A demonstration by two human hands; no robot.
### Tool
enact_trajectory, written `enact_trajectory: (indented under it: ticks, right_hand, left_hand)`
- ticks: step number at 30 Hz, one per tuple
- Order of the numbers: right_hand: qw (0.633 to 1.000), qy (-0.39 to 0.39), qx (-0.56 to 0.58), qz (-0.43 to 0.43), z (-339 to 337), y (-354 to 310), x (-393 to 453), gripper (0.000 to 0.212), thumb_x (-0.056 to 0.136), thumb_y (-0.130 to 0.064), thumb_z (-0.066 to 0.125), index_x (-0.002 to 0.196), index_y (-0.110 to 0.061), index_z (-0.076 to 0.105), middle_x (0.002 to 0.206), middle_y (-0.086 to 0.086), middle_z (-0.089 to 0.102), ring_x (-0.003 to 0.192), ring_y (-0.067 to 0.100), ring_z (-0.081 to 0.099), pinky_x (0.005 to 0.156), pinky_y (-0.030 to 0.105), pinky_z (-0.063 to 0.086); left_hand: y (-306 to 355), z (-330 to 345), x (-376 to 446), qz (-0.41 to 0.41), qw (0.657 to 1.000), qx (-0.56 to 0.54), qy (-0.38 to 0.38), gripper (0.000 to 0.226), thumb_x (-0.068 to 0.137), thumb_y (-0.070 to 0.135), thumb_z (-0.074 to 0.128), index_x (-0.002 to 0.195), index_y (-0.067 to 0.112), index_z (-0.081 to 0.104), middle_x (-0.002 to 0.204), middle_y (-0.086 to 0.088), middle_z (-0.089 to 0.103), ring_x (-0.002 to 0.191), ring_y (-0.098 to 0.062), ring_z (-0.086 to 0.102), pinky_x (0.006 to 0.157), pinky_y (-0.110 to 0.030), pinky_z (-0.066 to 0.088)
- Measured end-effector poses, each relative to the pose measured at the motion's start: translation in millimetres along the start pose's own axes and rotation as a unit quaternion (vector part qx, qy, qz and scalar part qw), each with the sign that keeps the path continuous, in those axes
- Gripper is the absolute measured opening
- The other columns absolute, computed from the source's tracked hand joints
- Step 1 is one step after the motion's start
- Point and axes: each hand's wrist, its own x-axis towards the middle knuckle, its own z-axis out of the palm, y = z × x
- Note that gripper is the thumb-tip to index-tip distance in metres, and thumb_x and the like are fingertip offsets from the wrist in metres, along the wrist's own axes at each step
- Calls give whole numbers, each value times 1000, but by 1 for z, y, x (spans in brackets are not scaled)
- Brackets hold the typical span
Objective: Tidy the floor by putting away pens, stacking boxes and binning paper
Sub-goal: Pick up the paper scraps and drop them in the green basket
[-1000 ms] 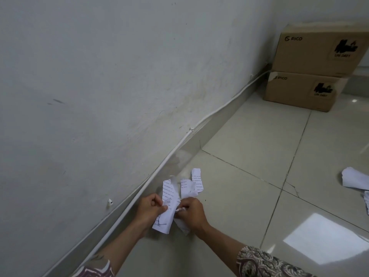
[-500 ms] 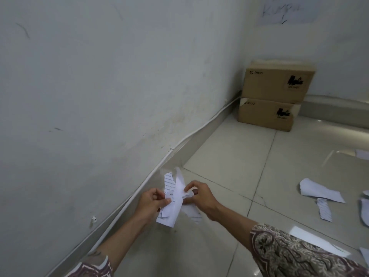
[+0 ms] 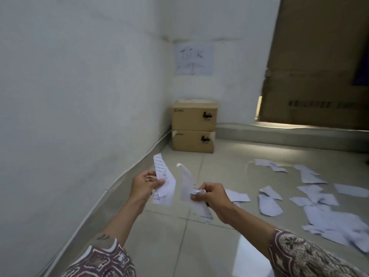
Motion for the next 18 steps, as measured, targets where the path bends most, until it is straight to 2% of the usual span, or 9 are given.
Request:
enact_trajectory:
  ticks: [2,5,8,12,15,18]
  right_hand:
    - [999,45,29,10,-33,0,-18,27,73,9,70,60,-5,51,72,14,56,70,23,51,63,29,39]
    - [989,130,69,20,-82,-3,-46,28,74,9,69,60,-6,50,67,12,54,63,22,50,58,27,39]
    - [979,182,92,17,-124,-10,-72,28,74,7,69,60,-7,49,63,10,56,55,20,53,53,23,43]
    - [965,238,107,6,-179,-16,-113,25,77,5,68,61,-6,52,54,3,59,45,12,55,45,20,42]
    - [962,257,92,6,-216,-17,-146,14,79,3,67,72,-1,55,61,6,63,46,12,57,46,21,42]
    - [952,295,82,-10,-257,-22,-183,9,79,1,67,73,-3,62,66,9,66,48,14,60,47,21,43]
  left_hand:
    - [16,30,-2,11,999,-2,-30,17,76,-5,69,74,11,64,55,6,65,41,3,57,37,-8,39]
    - [34,80,-13,11,997,8,-71,13,78,0,70,70,9,64,66,-2,65,52,-9,60,45,-15,45]
    - [49,125,-27,23,993,30,-113,16,79,5,70,66,7,61,66,-5,62,59,-15,55,54,-23,41]
    - [68,182,-48,57,979,57,-189,21,81,12,70,66,4,57,66,-11,57,62,-20,47,57,-27,33]
    - [79,221,-68,89,968,74,-221,30,83,15,68,61,6,50,61,-10,48,59,-19,39,57,-27,27]
    - [93,267,-92,108,957,79,-256,34,84,17,67,59,7,47,57,-6,42,55,-19,34,53,-26,25]
